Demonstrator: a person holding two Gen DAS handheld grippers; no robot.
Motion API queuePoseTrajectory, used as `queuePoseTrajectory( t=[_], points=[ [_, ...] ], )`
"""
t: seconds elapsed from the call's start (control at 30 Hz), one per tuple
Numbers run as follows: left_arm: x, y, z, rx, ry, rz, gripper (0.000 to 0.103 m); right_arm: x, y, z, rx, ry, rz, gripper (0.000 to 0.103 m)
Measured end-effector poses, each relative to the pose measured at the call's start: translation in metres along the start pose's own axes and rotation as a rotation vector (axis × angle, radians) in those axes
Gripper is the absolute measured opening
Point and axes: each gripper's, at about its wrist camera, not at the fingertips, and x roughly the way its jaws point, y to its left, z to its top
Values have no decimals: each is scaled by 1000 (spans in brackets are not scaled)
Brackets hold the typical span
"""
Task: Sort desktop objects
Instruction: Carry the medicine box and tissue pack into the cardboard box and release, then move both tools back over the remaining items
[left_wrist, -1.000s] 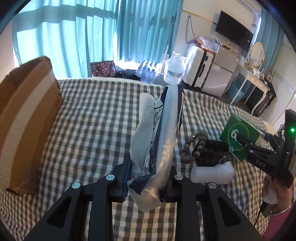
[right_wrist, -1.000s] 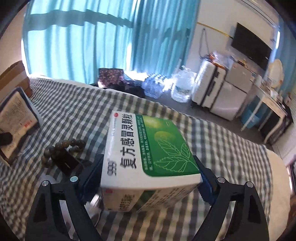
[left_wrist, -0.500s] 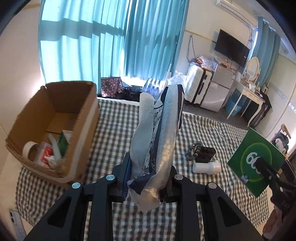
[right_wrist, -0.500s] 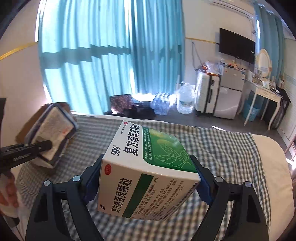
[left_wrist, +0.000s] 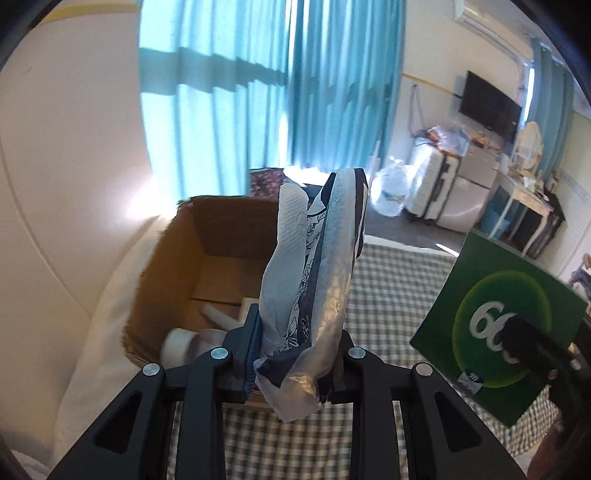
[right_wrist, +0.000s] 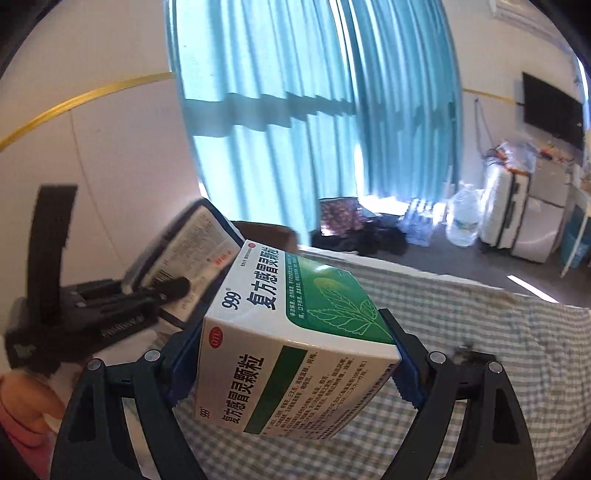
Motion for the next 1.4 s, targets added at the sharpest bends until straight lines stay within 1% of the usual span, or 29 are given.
queuePoseTrajectory(
  t=[0.07, 0.13, 0.2, 0.27, 0.3, 0.33, 0.37, 0.4, 0.43, 0.47, 0.53, 0.6, 0.7, 0.8, 0.83, 0.87, 0.93, 1.03, 1.1, 1.17, 1.23, 1.33, 1.4],
  points=[
    [16, 19, -1, -18, 36, 6, 27, 22, 18, 8, 9, 9, 37, 86],
    [33, 33, -4, -20, 69, 29, 27, 47, 33, 14, 26, 24, 55, 86],
    [44, 41, -8, -10, 74, 51, 27, 71, 41, 18, 35, 49, 50, 86],
    [52, 48, -10, -24, 73, 41, 27, 90, 48, 21, 43, 60, 41, 86],
    [56, 52, -11, -37, 76, 32, 36, 98, 50, 23, 53, 62, 42, 87],
    [59, 55, -11, -47, 80, 24, 62, 105, 50, 24, 72, 59, 51, 87],
    [61, 57, -11, -55, 88, 26, 80, 110, 49, 27, 96, 49, 71, 88],
    [63, 59, -11, -65, 95, 46, 103, 114, 48, 30, 129, 31, 104, 91],
    [63, 60, -13, -75, 90, 69, 103, 116, 46, 32, 168, 21, 125, 98],
    [63, 61, -14, -80, 83, 75, 103, 118, 43, 36, 201, 16, 137, 99],
    [64, 64, -15, -82, 97, 75, 103, 118, 39, 44, 225, 8, 140, 99],
    [64, 67, -16, -87, 114, 98, 103, 110, 35, 47, 212, -13, 117, 99],
    [55, 67, -23, -110, 96, 140, 103, 88, 21, 45, 180, -61, 86, 99],
    [41, 60, -33, -120, 86, 174, 103, 57, -2, 31, 153, -91, 29, 99],
    [35, 58, -37, -128, 75, 180, 103, 47, -12, 25, 145, -98, -2, 99],
    [29, 54, -41, -136, 63, 174, 103, 36, -25, 18, 138, -106, -44, 99],
    [20, 41, -48, -144, 41, 131, 103, 15, -54, -1, 130, -112, -120, 99],
    [16, 12, -51, -168, 23, 47, 103, -15, -105, -33, 154, -97, -221, 99],
    [15, -16, -56, -167, 26, -16, 103, -35, -141, -57, 187, -87, -281, 99],
    [17, -49, -61, -137, 18, -48, 103, -53, -178, -82, 232, -74, -330, 99],
    [25, -89, -67, -90, 13, -76, 103, -70, -215, -110, 290, -67, -356, 99],
    [40, -148, -78, -35, 41, -125, 103, -82, -260, -141, 391, -61, -398, 99],
    [53, -184, -84, 0, 56, -149, 103, -81, -285, -154, 436, -35, -414, 99]
  ],
)
